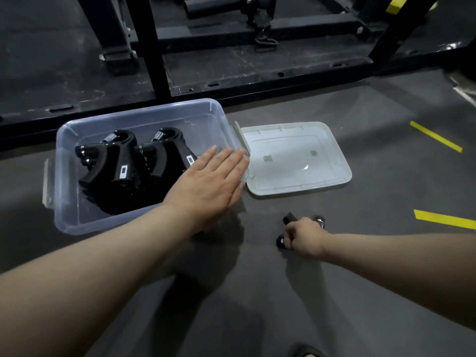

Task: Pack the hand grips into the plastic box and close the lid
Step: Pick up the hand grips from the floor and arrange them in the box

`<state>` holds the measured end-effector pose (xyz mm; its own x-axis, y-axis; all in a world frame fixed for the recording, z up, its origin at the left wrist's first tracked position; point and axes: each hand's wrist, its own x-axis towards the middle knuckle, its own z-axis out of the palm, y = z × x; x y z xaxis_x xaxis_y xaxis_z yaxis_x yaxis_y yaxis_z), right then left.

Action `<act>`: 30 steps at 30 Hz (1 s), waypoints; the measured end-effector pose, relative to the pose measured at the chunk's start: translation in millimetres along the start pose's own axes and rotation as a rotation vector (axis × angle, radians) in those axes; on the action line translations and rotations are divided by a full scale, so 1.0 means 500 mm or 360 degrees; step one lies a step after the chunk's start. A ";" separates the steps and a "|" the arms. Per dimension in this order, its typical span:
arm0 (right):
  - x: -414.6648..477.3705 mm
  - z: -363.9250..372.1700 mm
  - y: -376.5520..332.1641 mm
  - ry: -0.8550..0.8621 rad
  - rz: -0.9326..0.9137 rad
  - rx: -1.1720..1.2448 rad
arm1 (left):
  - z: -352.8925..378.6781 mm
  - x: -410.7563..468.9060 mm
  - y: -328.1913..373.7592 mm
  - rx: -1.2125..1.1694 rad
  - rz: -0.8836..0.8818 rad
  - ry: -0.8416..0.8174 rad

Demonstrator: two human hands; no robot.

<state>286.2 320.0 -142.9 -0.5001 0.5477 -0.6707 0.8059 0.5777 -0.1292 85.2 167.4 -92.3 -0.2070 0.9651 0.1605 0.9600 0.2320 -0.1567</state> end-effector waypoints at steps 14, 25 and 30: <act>-0.029 0.067 -0.029 0.0127 0.0096 0.0174 | -0.001 -0.013 -0.014 0.0014 0.0073 0.0080; -0.009 0.088 -0.030 0.0124 -0.0085 -0.0544 | -0.018 -0.054 -0.062 -0.0078 -0.0243 0.0050; 0.010 0.050 -0.034 -0.0018 -0.0054 -0.0120 | -0.019 -0.062 -0.070 -0.0105 -0.0398 0.0071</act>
<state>277.8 297.9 -162.4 -0.5231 0.5205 -0.6749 0.7621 0.6402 -0.0969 59.8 128.0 -82.3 -0.4321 0.8722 0.2291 0.8907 0.4526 -0.0431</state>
